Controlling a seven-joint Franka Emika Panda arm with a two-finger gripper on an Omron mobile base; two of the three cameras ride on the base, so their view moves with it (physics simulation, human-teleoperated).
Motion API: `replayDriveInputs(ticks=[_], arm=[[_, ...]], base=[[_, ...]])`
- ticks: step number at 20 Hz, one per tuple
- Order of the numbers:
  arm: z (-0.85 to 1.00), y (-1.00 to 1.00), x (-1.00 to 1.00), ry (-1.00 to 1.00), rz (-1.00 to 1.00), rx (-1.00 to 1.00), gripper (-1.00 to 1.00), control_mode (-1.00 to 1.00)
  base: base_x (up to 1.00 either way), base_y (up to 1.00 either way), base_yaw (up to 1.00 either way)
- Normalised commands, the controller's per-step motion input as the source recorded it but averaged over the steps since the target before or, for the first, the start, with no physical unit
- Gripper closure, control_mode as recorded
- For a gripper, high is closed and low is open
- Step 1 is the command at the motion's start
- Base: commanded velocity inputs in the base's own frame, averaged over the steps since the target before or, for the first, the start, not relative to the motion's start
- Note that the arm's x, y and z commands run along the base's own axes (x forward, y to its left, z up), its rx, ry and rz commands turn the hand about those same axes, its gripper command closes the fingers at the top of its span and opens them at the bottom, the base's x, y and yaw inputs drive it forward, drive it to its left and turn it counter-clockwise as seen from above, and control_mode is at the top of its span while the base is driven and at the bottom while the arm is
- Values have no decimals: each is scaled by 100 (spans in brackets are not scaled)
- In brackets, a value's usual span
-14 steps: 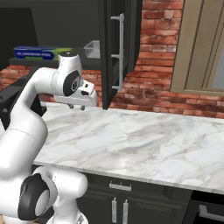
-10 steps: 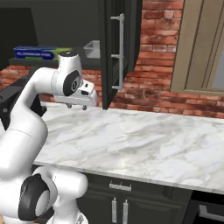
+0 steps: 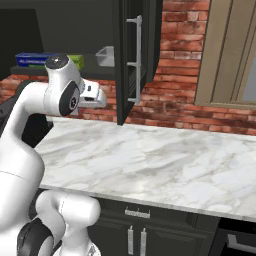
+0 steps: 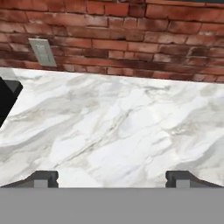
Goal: Retrieve the tupperware and aluminum foil from the cabinet and place them on the dining counter near the plate with onion and mushroom to prepare for storing leftovers.
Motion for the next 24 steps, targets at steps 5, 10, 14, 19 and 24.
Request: replayDriveInputs(ticks=[5,10,14,19,24], arm=[[49,1,24,-19,1,0,-100,-100],[42,8,39,-1,15,0,-100,-100],[52,18,49,0,20,0,-100,-100],[60,27,49,0,18,-1,-100,-100],[35,36,43,6,8,-8,-100,-100]], base=[[0,0,0],[0,0,0],[0,0,0],[0,0,0],[0,0,0]])
